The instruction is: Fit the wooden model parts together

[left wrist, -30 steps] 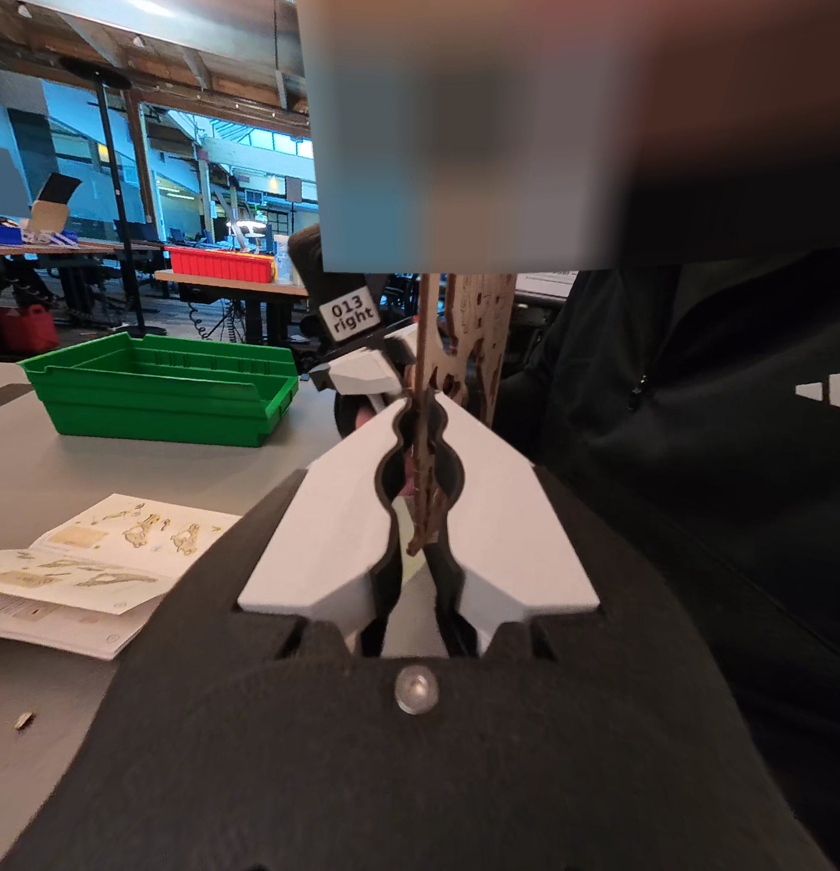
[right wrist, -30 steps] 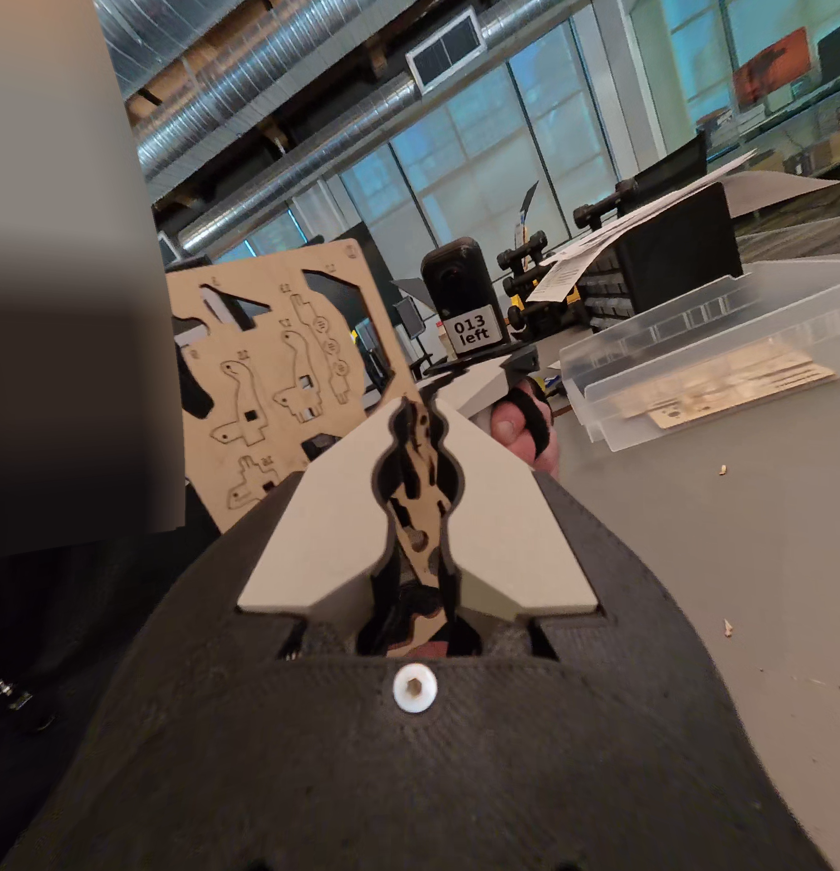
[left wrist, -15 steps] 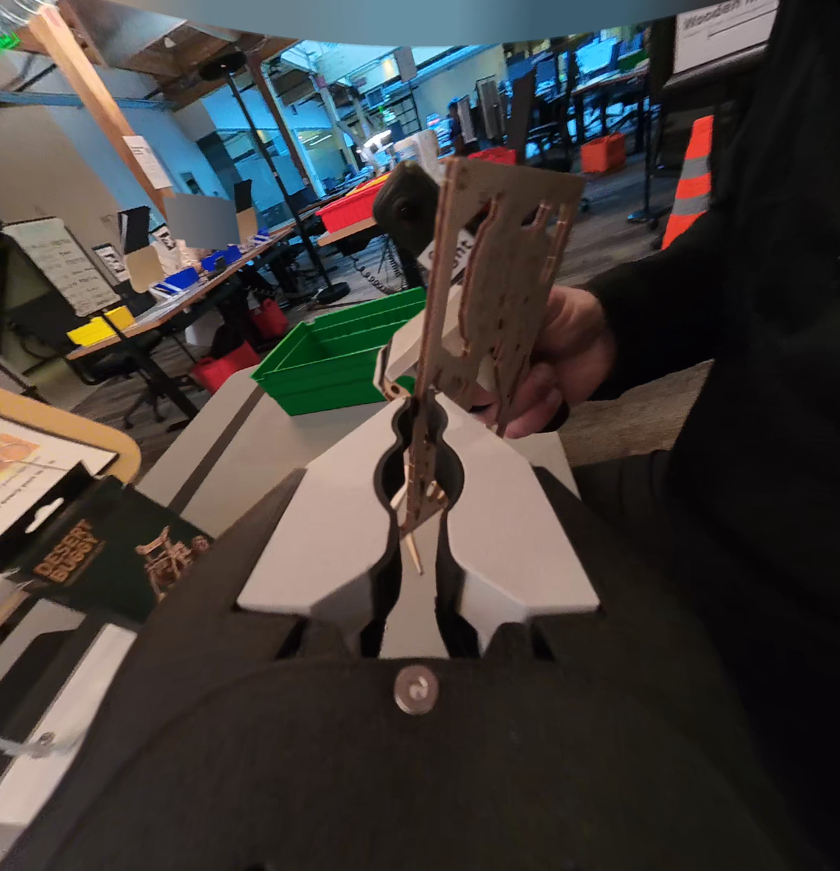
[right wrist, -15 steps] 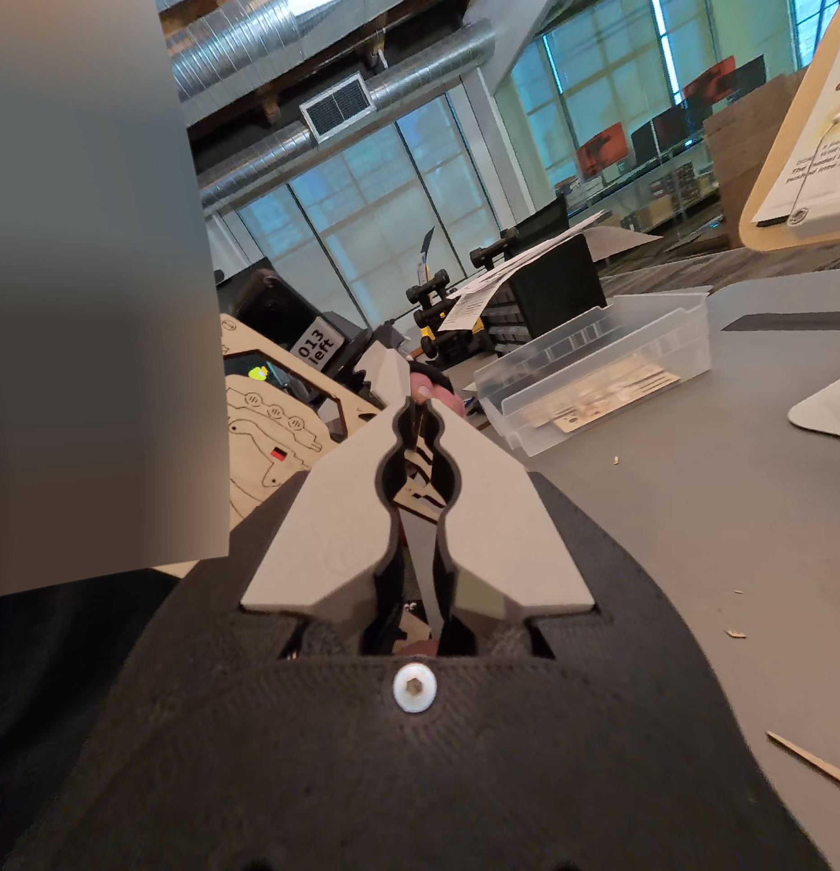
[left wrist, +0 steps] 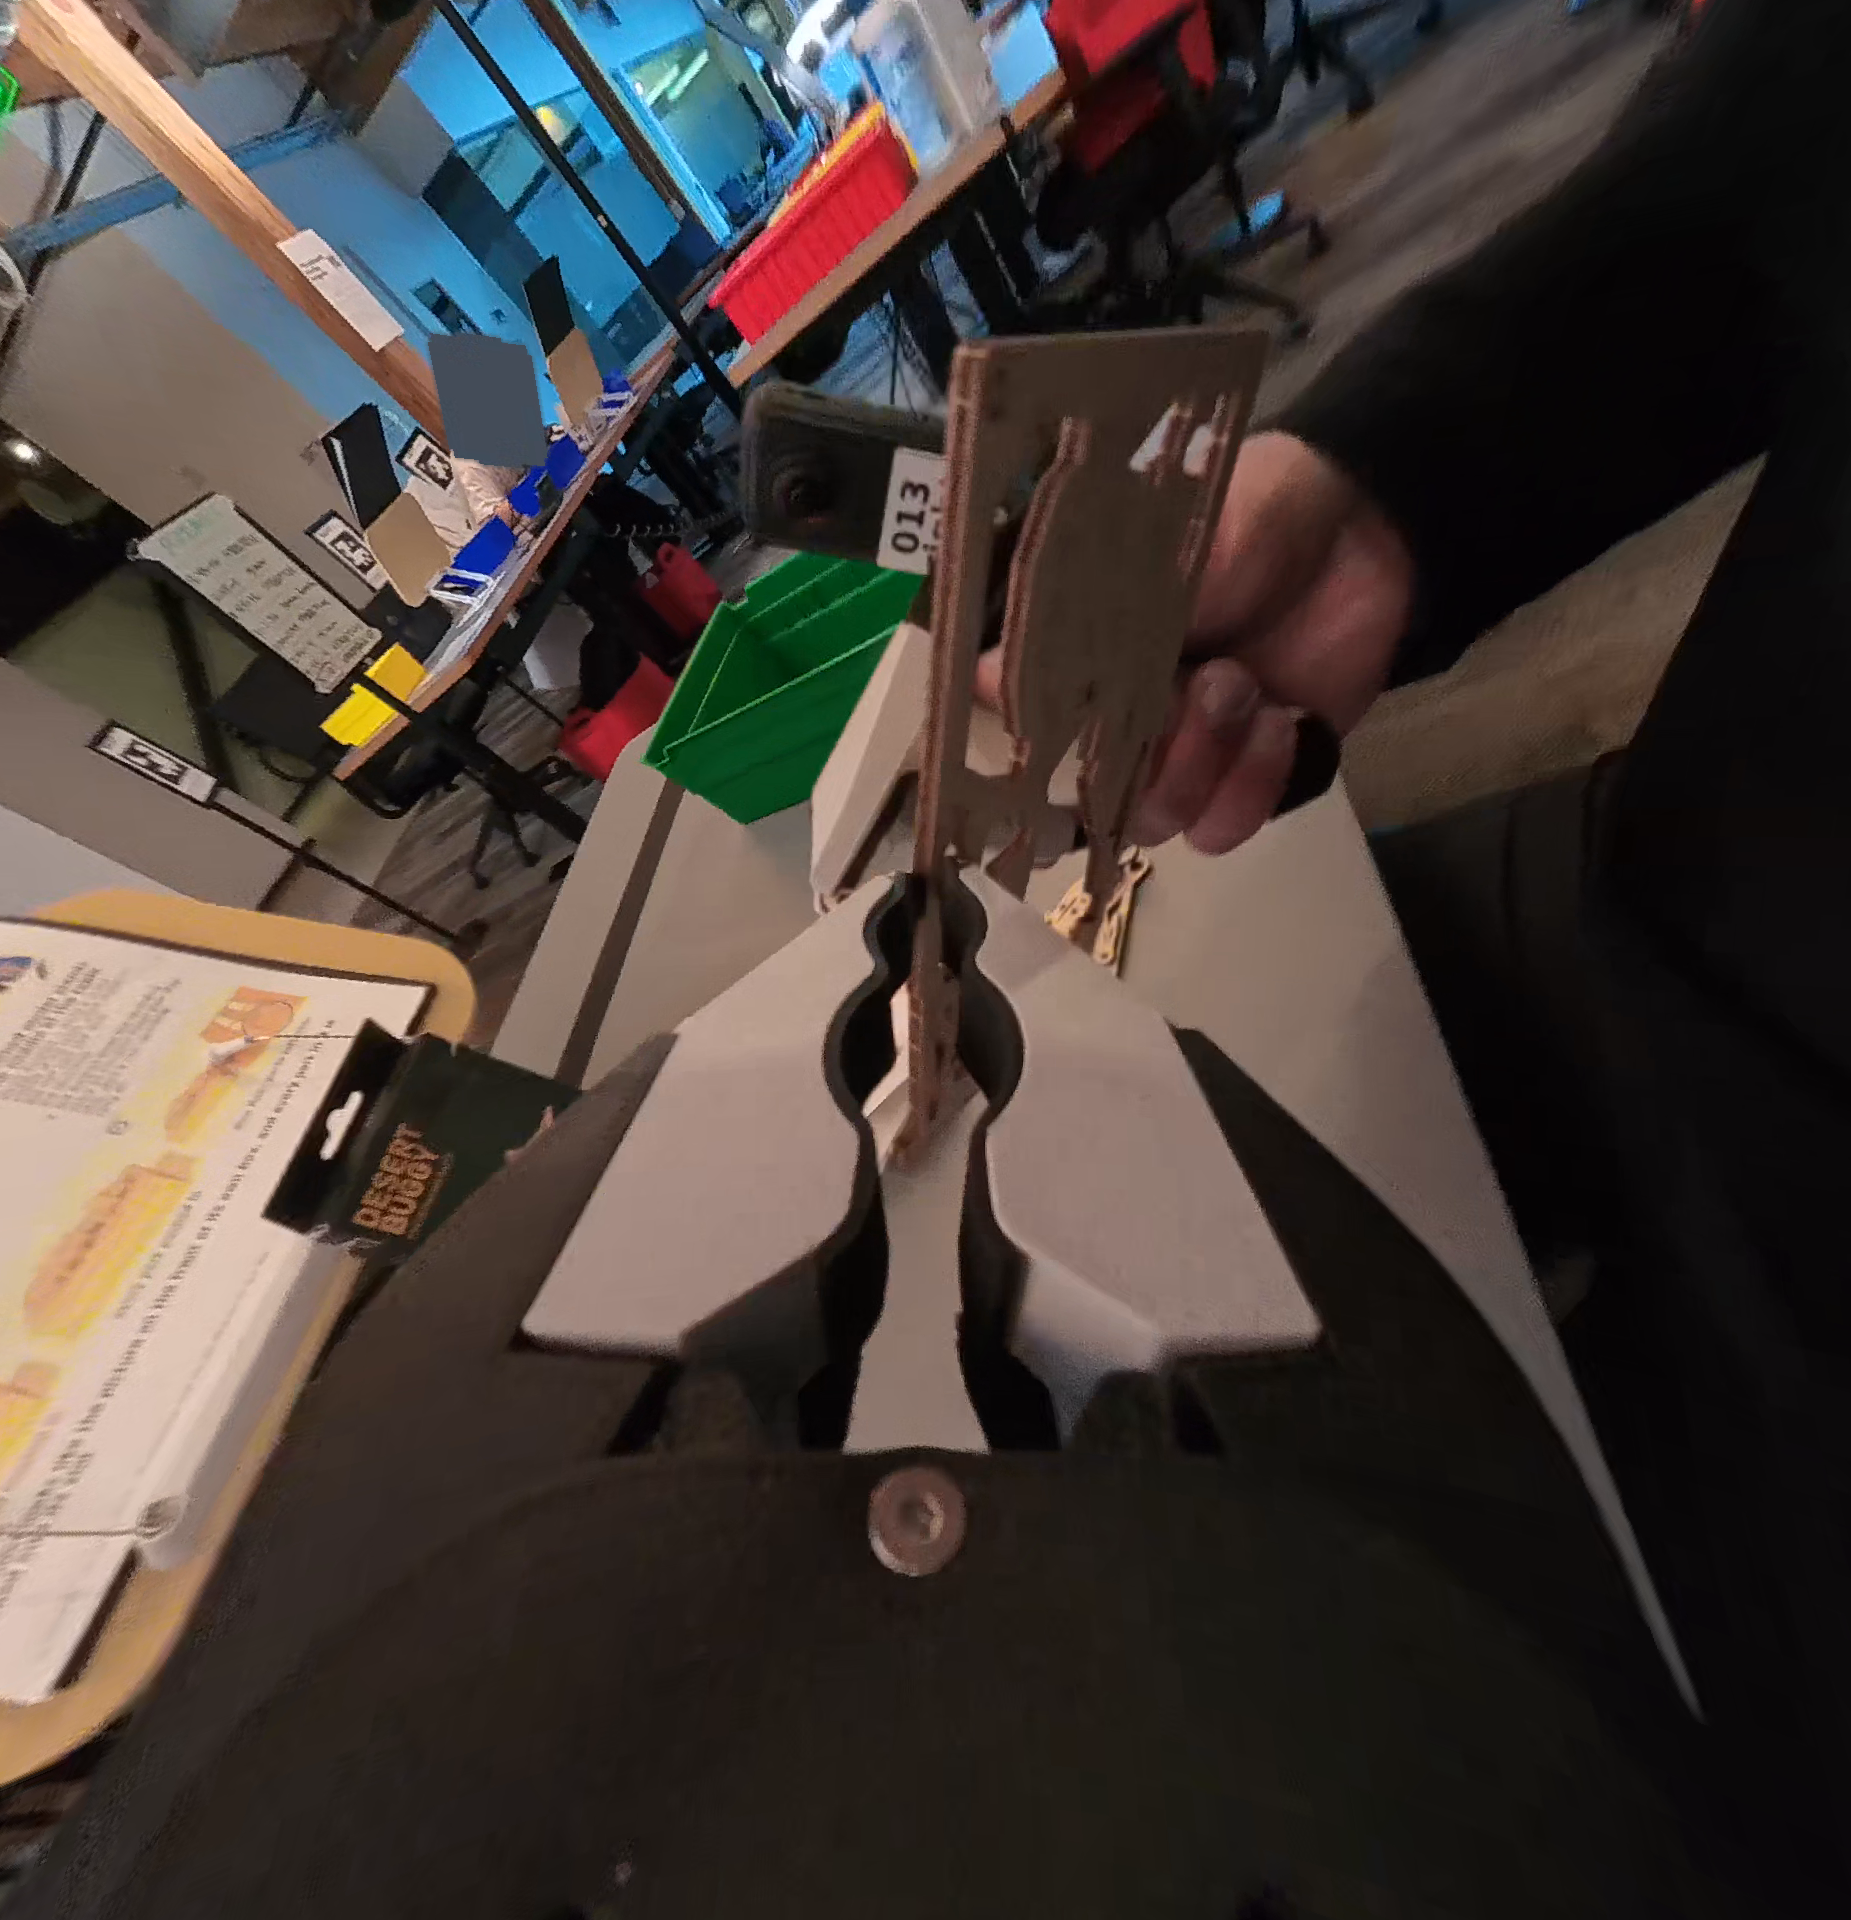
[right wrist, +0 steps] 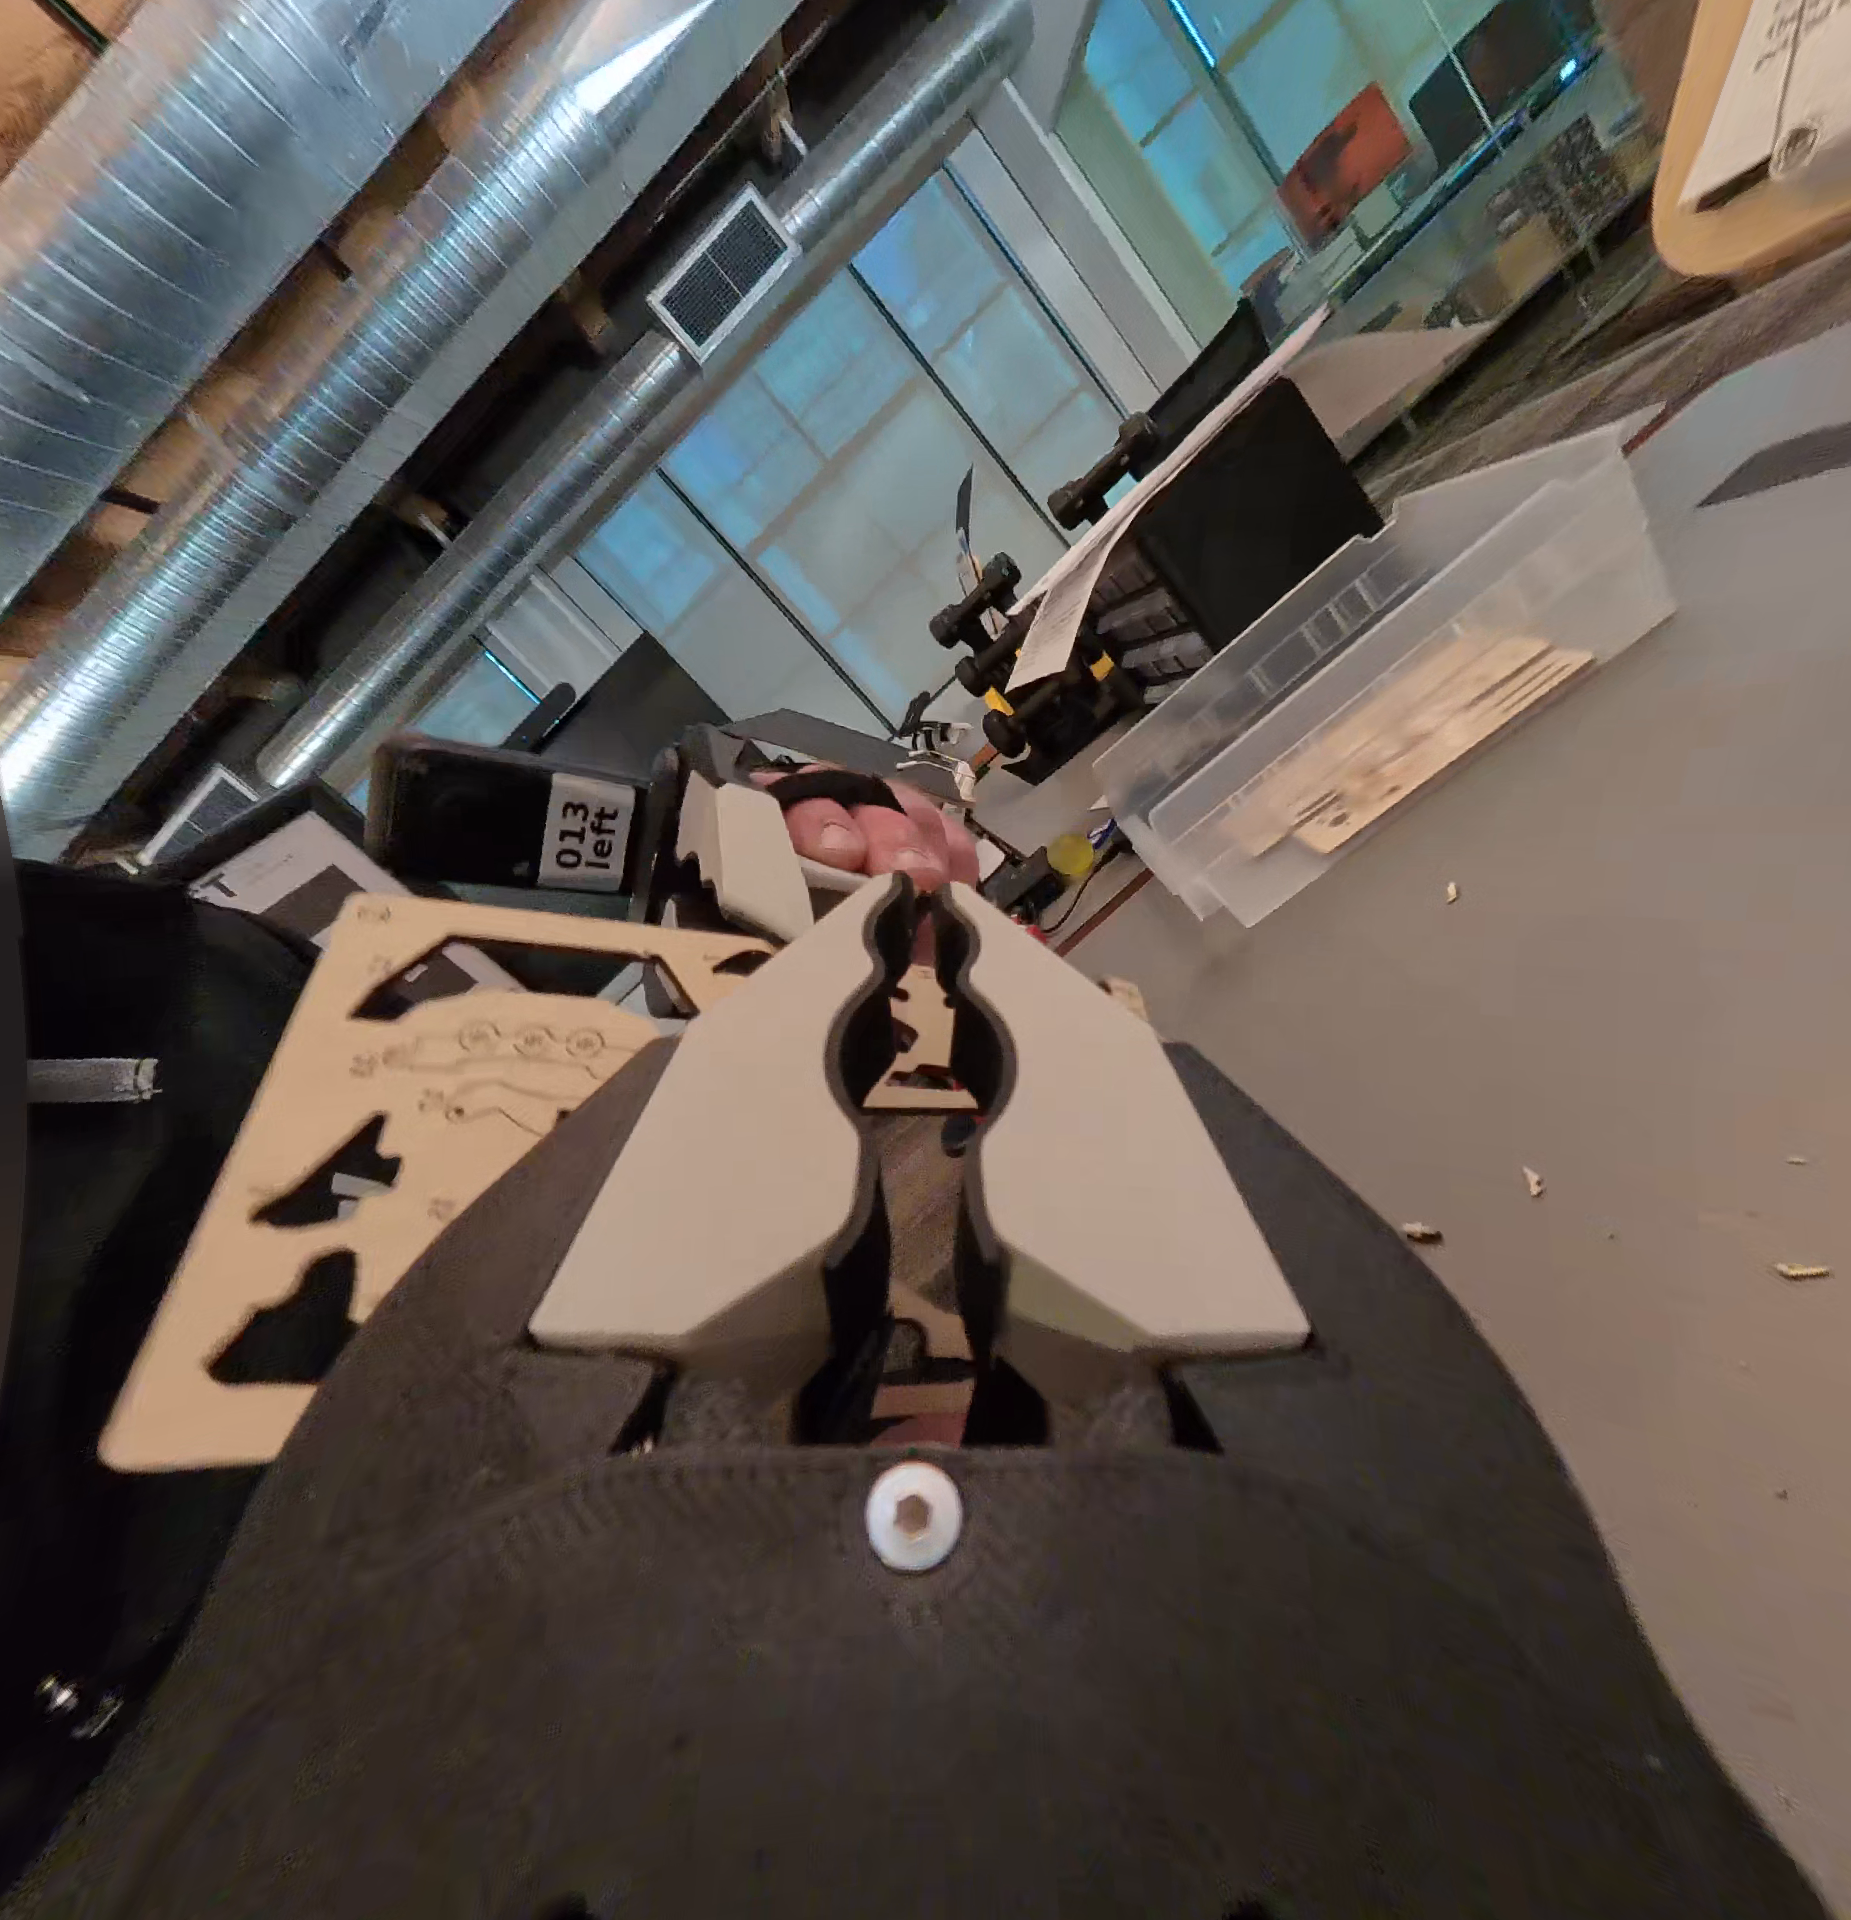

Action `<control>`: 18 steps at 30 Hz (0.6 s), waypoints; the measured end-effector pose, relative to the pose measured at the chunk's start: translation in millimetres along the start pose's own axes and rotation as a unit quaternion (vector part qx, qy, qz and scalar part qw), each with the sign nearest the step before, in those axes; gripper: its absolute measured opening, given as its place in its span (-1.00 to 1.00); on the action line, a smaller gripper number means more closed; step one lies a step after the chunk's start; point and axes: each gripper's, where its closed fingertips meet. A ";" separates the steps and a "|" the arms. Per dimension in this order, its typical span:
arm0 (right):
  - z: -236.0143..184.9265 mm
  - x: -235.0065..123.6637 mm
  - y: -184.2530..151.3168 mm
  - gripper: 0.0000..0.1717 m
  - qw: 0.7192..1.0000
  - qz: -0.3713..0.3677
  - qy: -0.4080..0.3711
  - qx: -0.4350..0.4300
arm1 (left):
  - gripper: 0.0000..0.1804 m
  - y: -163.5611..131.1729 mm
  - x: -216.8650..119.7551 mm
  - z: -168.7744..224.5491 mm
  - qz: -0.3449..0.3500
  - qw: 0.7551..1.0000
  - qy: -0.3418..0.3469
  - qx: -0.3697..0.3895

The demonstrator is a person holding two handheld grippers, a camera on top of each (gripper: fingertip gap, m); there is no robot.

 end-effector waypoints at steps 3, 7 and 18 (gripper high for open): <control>-9.5 -2.6 -0.1 -1.00 1.000 0.000 0.006 -0.017 | -0.96 -7.7 -0.5 0.3 -0.011 1.000 0.007 0.006; -19.9 -0.3 -6.5 -0.99 0.994 -0.028 -0.013 -0.105 | -0.96 -14.7 1.4 -1.7 -0.024 0.999 0.023 0.021; 9.9 -6.0 1.3 -1.00 0.999 -0.005 -0.023 -0.037 | -0.96 -15.2 7.1 2.4 -0.024 0.999 0.033 0.027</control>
Point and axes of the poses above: each gripper's, where its closed fingertips meet, x out along the fingers, y out of its top, z = x × y across the jaws, and after that the axes turned 4 degrees about -y, right-handed
